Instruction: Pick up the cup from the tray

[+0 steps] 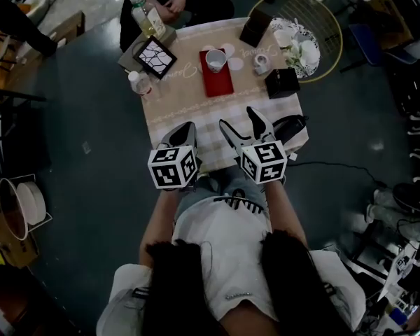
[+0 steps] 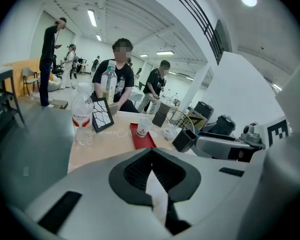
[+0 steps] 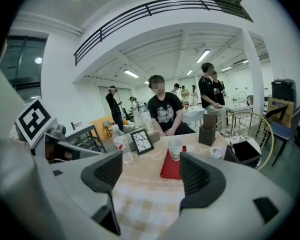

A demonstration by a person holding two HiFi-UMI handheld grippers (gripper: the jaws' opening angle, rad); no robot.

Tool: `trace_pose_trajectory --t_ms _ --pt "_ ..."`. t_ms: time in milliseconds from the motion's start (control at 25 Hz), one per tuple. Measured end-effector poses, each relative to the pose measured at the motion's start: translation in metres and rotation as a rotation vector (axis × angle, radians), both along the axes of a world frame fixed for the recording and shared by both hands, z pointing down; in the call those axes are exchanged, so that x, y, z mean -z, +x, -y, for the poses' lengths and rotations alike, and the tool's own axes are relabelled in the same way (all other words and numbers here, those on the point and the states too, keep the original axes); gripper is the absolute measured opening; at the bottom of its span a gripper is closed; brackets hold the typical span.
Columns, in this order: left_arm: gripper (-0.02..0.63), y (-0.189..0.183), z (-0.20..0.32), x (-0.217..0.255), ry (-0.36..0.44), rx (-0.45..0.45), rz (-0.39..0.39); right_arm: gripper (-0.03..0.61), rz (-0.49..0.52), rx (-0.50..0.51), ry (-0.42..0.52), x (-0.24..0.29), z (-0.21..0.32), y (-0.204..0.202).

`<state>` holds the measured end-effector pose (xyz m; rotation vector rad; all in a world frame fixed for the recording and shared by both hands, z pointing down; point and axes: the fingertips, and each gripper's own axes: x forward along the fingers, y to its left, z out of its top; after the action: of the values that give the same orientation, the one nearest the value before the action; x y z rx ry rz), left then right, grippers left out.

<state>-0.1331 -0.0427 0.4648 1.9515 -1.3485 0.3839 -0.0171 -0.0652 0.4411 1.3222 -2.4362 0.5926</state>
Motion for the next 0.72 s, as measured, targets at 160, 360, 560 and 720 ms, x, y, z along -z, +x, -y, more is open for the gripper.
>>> trace_pose_trajectory --t_ms 160,360,560,720 --pt "0.006 -0.003 0.027 -0.009 -0.019 0.025 0.015 0.345 0.0 0.038 0.012 -0.005 0.034 -0.007" --pt "0.006 0.001 0.057 -0.019 -0.043 0.032 0.039 0.356 -0.067 0.088 0.045 -0.012 0.074 -0.01" --pt "0.008 0.0 0.08 -0.026 -0.065 0.033 0.068 0.364 -0.07 0.116 0.025 -0.026 0.102 -0.014" --pt "0.006 -0.002 0.096 -0.036 -0.098 0.065 0.063 0.377 -0.081 0.15 0.016 -0.039 0.125 -0.017"
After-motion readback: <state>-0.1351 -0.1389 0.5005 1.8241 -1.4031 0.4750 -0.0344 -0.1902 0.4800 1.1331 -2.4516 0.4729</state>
